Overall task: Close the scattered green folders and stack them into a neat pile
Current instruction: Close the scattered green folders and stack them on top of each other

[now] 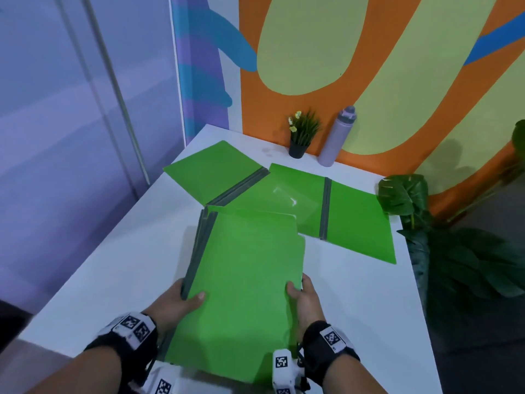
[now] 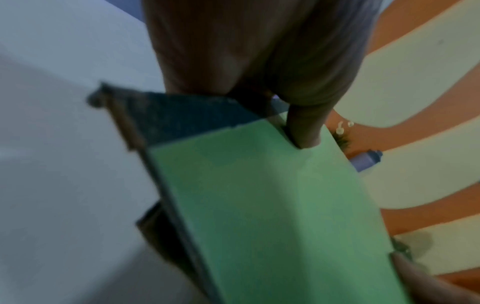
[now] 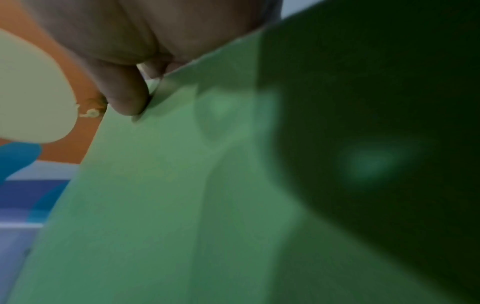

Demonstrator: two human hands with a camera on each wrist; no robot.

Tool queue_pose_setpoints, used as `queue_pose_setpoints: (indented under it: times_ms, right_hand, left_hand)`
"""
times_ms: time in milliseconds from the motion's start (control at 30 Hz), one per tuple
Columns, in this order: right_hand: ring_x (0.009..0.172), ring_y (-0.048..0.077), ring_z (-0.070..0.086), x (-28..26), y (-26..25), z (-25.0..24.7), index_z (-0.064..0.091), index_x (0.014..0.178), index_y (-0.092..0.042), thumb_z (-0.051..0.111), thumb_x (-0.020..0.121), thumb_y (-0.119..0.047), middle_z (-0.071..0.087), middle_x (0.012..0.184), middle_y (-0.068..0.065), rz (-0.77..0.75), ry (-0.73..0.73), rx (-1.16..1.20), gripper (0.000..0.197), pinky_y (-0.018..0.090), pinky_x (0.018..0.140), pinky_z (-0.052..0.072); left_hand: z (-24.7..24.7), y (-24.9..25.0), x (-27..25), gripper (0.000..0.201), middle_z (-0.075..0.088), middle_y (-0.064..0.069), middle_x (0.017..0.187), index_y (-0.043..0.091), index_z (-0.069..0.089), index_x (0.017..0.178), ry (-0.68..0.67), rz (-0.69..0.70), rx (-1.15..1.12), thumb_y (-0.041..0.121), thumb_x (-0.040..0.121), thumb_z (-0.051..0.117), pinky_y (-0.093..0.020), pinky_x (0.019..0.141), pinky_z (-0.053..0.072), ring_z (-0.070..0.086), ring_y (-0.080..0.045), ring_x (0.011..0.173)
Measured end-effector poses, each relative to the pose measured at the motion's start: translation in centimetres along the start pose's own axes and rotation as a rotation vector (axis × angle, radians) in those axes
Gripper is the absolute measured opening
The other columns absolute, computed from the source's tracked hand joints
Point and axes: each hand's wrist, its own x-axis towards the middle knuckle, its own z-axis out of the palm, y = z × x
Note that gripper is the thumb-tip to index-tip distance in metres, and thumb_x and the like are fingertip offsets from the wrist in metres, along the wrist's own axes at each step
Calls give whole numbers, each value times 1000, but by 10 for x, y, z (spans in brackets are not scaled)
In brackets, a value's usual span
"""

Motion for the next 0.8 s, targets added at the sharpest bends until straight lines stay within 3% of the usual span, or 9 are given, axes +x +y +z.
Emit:
queue_pose_setpoints:
  times_ms: [67,167,267,367,500,633,700,800]
  right_hand:
    - [135,24,36,10,-12,8,36,142,-18,41,99,-28,38,148,3,-90,-4,-170,44,43,111,28]
    - [130,24,42,40,-32,11,44,138,-15,35,99,-33,44,144,9,-206,-11,-554,44,34,109,31]
    - [130,30,41,82,-41,4,36,143,-24,39,95,-34,36,147,12,-205,52,-898,49,41,110,34]
    - [135,34,32,122,-52,-2,25,147,-31,39,93,-37,25,153,12,-170,96,-1149,56,48,110,32]
    - [144,36,10,154,-71,-2,14,147,-39,40,94,-44,5,159,8,-180,173,-1264,60,62,111,17]
    - [143,44,3,186,-73,5,5,145,-46,31,90,-58,-5,160,9,-190,127,-1345,62,69,108,10]
    - [143,44,-1,207,-67,4,1,143,-50,20,82,-69,-7,159,10,-190,72,-1376,67,72,107,8]
    - [144,40,-4,239,-46,0,-4,139,-54,2,65,-80,-4,160,7,-160,28,-1403,79,74,106,6]
  left_hand:
    - [-5,2,-1,49,58,-3,119,24,42,125,79,47,-65,38,85,64,-48,102,43,54,-28,113]
    - [-11,13,0,29,58,-1,101,25,42,114,236,118,-155,25,90,60,-40,90,43,54,-29,103]
    - [-20,24,2,28,58,-12,104,22,44,114,340,174,-192,22,91,59,-36,78,42,53,-30,97]
    - [-31,25,11,28,58,-9,102,19,45,116,414,210,-243,21,91,59,-34,76,40,53,-29,96]
    - [-42,21,22,26,58,4,103,25,44,113,439,237,-338,21,91,59,-37,89,39,51,-24,99]
    - [-49,8,33,25,57,-1,104,26,44,111,461,240,-334,23,91,59,-38,86,41,52,-25,100]
    - [-50,3,37,25,58,-2,105,25,45,111,464,250,-341,23,91,60,-38,87,41,52,-26,102]
    - [-51,-4,42,27,57,7,101,28,44,111,457,239,-352,23,91,60,-40,92,39,51,-25,103]
